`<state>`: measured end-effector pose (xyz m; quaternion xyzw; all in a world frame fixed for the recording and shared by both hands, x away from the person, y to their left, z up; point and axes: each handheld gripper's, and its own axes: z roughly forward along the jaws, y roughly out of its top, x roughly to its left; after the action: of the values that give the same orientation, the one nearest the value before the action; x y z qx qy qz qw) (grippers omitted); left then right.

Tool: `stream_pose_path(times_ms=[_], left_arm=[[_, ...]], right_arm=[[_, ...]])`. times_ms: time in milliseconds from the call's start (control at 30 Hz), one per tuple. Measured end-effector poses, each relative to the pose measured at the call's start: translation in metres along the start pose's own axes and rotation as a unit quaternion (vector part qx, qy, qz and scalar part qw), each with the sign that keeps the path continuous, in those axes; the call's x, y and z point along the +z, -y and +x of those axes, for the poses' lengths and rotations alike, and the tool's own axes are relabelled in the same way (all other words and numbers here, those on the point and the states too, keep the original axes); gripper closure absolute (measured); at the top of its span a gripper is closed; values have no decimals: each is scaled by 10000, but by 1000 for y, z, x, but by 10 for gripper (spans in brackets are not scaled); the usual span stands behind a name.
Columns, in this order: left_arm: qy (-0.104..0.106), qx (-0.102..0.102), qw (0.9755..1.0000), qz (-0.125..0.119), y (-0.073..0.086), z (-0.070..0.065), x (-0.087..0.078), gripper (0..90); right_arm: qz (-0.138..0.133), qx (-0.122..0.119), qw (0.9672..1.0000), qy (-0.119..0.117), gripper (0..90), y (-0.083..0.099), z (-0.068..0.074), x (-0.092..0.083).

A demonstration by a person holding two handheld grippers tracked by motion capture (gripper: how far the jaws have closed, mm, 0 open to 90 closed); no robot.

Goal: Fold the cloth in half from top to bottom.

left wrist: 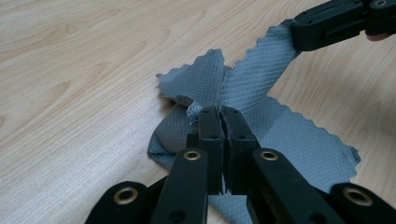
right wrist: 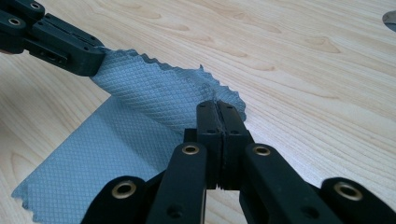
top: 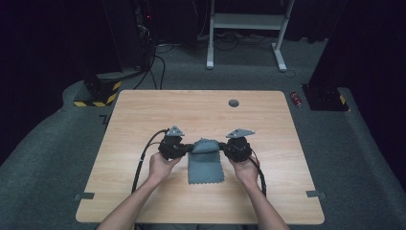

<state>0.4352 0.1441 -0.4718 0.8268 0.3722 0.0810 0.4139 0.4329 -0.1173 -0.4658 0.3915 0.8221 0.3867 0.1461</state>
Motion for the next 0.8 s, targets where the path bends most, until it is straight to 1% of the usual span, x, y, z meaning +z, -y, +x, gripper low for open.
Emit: stream_pose_path(times_ms=[100,233,400,600,633,733,800], left_arm=[[7,14,10000,-18,2,-2,-1,878],[-5,101,9999,11,4,-4,-2,879],[43,53,10000,-54,7,-6,-4,879],[64,96,9999,-67,10,-9,-7,880],[67,122,9999,-82,10,-9,-8,879],[90,88,9998,-123,11,-11,-10,880],[116,115,9998,-110,12,-12,-12,880]], right_arm=[[-19,-12,10000,-37,892,2,1,-1],[-17,-41,10000,-76,892,4,2,-2],[-31,-19,10000,-93,892,7,3,-4],[-44,-6,9999,-132,892,9,6,-7],[-69,-58,9999,-131,892,9,5,-7],[-58,-59,9999,-149,892,11,8,-9],[-62,-66,9998,-162,892,13,8,-10]])
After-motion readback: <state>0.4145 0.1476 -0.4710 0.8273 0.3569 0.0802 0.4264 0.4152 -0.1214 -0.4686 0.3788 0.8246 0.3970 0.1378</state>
